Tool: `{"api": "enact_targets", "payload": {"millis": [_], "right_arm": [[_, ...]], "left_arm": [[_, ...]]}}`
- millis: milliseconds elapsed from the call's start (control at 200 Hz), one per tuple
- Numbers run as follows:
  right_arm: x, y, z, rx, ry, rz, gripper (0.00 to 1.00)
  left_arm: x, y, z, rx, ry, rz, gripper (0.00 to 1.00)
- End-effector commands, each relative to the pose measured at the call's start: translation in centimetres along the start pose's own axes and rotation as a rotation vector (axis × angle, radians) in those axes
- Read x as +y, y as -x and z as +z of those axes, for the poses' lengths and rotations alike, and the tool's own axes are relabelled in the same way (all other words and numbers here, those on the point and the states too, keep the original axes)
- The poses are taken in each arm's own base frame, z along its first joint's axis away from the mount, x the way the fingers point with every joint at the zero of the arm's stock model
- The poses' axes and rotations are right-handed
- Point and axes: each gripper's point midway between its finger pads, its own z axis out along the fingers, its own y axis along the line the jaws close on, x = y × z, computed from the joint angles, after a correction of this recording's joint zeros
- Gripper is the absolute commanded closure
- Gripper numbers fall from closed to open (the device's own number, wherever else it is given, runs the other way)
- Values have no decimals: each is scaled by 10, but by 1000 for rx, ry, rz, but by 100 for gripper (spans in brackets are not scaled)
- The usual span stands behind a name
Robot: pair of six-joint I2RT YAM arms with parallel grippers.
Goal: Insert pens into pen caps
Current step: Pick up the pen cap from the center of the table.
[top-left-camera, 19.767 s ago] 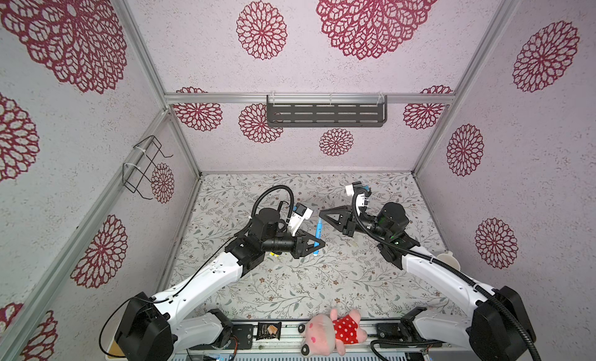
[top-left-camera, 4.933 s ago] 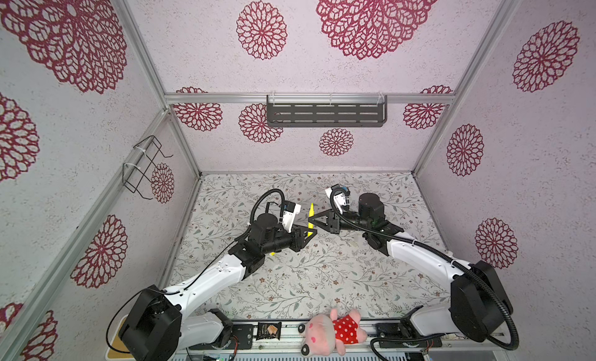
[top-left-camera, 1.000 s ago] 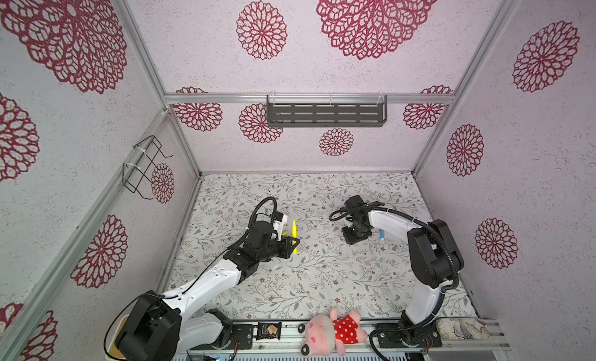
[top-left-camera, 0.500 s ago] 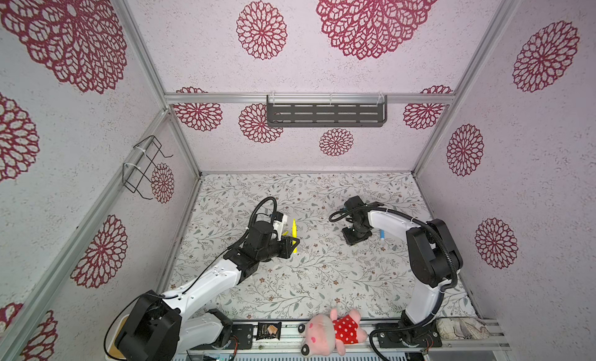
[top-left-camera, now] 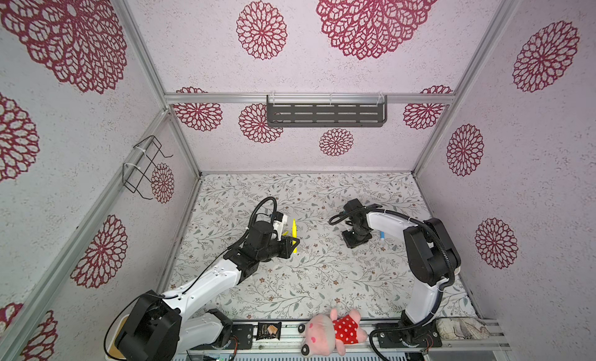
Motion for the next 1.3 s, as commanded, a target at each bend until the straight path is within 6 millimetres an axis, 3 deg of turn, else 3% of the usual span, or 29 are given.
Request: {"api": "enact_targets", "payload": {"millis": [0,315,500,650,786,1021,1296], "right_arm": [[1,-11,6,46,-12,-20,65],[8,-18,16,76,-15,-35,74],[9,-18,18,75,-16,-32,88],[20,-5,3,2,40,-30,100],[36,22,-35,-154,162,-14,100],[62,68,-129,-469,449,4,100],[89,81,-215,-760,726,23,100]], "left_arm": [[-6,10,-1,-21,-21,13,100],[-6,10,0,-18,-20,12,100],[-5,7,-2,-19,-18,11,100],[-5,8,-3,-22,-19,10,100],[-8,10,-5,-27,-30,14,100],[-19,18,-13,-70,-70,29,100],[-38,17,-4,-68,-95,72,100]]}}
